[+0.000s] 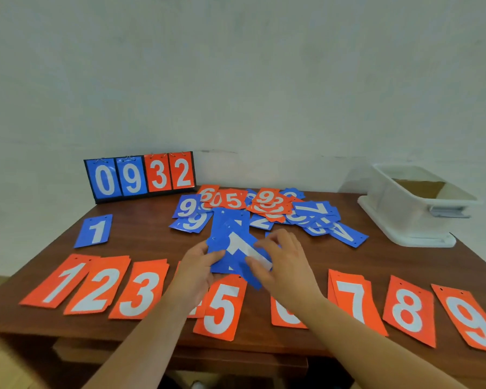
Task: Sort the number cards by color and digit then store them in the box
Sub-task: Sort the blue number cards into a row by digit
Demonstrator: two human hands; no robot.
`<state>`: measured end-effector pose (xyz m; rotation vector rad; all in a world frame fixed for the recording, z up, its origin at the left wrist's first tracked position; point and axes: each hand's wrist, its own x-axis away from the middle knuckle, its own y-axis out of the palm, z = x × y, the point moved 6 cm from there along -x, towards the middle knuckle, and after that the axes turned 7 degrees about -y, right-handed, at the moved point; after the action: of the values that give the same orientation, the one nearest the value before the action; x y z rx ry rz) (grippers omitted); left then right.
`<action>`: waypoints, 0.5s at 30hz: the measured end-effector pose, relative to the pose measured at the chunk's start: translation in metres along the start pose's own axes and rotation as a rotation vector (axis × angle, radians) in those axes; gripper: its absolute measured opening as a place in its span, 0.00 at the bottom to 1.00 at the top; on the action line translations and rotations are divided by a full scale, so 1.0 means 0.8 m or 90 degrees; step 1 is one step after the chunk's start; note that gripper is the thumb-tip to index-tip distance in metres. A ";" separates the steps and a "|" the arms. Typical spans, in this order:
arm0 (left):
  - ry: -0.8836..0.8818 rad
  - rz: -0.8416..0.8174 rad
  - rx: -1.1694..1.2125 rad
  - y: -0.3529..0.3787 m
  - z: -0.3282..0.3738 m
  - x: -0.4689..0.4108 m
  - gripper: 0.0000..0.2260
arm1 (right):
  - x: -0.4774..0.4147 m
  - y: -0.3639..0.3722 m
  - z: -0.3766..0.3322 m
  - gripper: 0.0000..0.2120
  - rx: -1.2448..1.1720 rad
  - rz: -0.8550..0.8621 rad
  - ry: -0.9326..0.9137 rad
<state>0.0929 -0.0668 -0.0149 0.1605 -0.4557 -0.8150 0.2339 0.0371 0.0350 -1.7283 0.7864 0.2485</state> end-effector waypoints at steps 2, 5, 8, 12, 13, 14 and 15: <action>0.011 -0.015 -0.020 -0.008 0.002 0.000 0.15 | -0.016 0.003 0.010 0.24 -0.113 -0.016 0.183; 0.013 -0.033 -0.027 -0.019 0.003 0.001 0.14 | -0.030 0.025 0.012 0.23 -0.322 -0.096 0.388; 0.037 0.011 -0.045 -0.037 0.006 -0.001 0.13 | -0.038 0.051 -0.006 0.10 -0.379 -0.144 0.366; 0.064 0.082 -0.059 -0.070 0.014 -0.003 0.12 | -0.049 0.083 -0.024 0.09 -0.390 -0.137 0.374; 0.069 0.090 -0.070 -0.080 0.018 -0.004 0.11 | -0.052 0.091 -0.028 0.10 -0.391 -0.147 0.382; 0.077 0.097 -0.083 -0.090 0.021 -0.005 0.12 | -0.056 0.097 -0.033 0.10 -0.400 -0.161 0.387; 0.085 0.105 -0.098 -0.101 0.026 -0.005 0.12 | -0.060 0.104 -0.039 0.10 -0.414 -0.179 0.390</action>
<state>0.0270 -0.1181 -0.0230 0.0337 -0.2756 -0.6702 0.1393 0.0174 0.0065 -2.5634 0.9404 -0.2687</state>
